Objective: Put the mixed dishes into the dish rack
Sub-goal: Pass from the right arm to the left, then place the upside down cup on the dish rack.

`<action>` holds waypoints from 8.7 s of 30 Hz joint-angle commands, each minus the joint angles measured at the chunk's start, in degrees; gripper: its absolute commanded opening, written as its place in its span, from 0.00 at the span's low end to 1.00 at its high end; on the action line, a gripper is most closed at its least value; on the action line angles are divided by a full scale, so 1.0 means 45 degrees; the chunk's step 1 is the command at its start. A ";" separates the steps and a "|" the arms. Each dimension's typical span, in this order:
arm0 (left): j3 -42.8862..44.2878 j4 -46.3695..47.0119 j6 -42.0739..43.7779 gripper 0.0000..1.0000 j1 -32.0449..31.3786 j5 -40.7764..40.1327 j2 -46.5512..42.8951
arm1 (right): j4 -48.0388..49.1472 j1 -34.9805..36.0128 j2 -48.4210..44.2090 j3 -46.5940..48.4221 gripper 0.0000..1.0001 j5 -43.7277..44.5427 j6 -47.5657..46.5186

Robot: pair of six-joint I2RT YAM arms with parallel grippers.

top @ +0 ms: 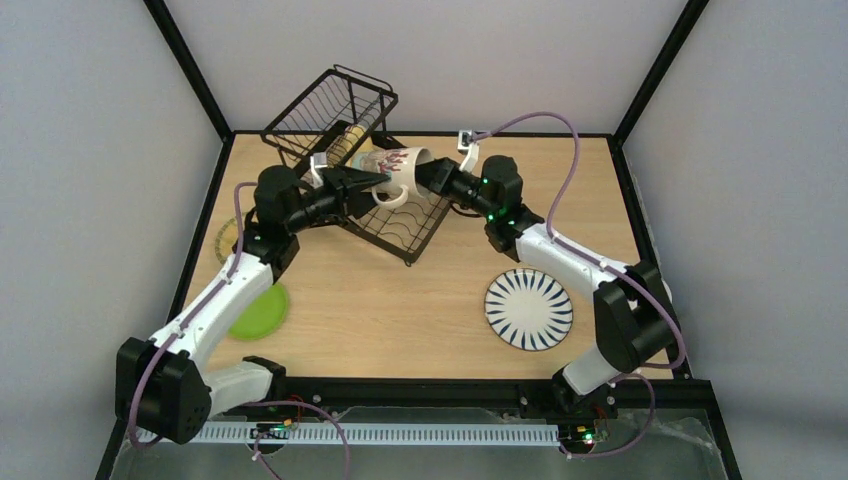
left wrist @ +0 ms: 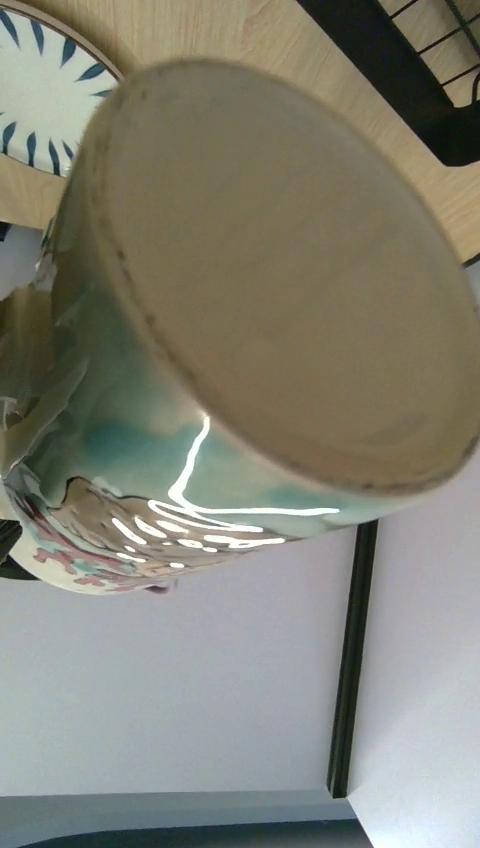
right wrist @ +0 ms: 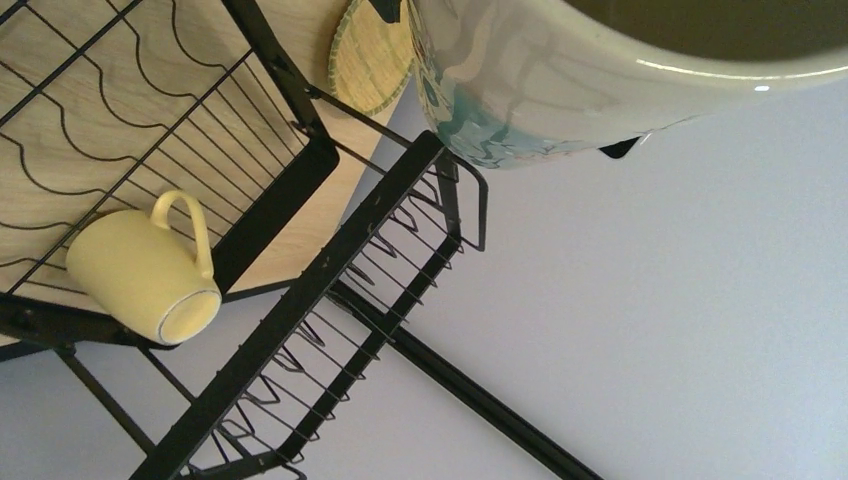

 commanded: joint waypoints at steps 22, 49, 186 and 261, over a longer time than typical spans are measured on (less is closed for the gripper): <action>-0.1597 0.8003 -0.2327 0.80 -0.0272 0.1209 0.1475 | 0.4142 -0.0271 0.1967 0.1471 0.00 -0.2755 0.3148; 0.0269 0.4575 0.1428 0.89 -0.0272 0.2456 0.1746 | 0.3438 -0.0472 0.3195 0.2529 0.00 -0.4146 0.3139; 0.8602 -0.8822 1.0257 0.02 -0.4024 -1.4413 1.0531 | -0.6278 -0.2679 0.3578 0.4133 0.71 -0.0631 -0.4273; 1.2753 -1.3721 0.4869 0.73 -0.2264 -1.6297 1.2894 | -0.5926 -0.2801 0.4077 0.4319 0.72 -0.1434 -0.4010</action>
